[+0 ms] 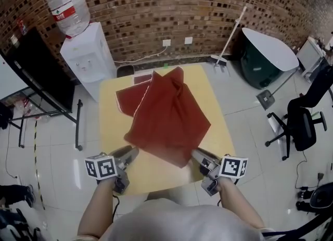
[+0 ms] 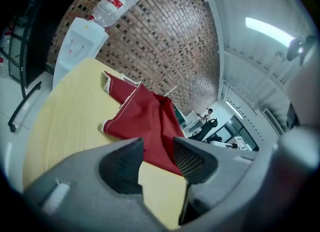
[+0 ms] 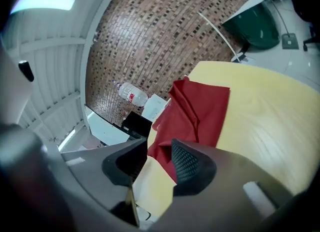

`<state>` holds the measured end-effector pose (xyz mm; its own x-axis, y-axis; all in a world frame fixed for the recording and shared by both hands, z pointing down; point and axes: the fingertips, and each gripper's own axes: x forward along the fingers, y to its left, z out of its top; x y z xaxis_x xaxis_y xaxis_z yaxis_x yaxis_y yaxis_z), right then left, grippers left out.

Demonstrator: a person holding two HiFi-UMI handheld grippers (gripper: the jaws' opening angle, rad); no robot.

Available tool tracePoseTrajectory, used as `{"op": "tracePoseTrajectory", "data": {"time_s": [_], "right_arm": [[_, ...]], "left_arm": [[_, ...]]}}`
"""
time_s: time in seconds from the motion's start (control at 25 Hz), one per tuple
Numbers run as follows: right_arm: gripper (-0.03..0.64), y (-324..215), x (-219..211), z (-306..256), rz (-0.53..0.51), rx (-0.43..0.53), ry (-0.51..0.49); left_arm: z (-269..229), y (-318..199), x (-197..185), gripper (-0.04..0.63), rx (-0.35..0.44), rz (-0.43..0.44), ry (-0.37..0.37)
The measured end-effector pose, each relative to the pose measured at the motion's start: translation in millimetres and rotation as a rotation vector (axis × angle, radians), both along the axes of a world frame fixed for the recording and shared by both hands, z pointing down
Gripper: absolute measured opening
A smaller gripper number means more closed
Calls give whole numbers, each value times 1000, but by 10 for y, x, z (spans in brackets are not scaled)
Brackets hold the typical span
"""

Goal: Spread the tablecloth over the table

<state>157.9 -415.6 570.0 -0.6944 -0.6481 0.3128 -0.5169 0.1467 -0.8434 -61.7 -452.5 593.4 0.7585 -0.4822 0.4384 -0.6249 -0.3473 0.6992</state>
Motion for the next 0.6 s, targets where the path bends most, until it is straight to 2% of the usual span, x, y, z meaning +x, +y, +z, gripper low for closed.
{"op": "tracePoseTrajectory", "data": {"time_s": [0.16,0.4,0.6], "right_arm": [[160,-117,49,261,17,-68,-6],[164,-227,96,407,37,-132,-30],[164,-212,82,481,40,-147,-37]], "left_arm": [[250,-133,13,213,-86,4,38],[409,-302,-6,215,-159,-14,84],[457,-193,-50,215,-206,21,91]]}}
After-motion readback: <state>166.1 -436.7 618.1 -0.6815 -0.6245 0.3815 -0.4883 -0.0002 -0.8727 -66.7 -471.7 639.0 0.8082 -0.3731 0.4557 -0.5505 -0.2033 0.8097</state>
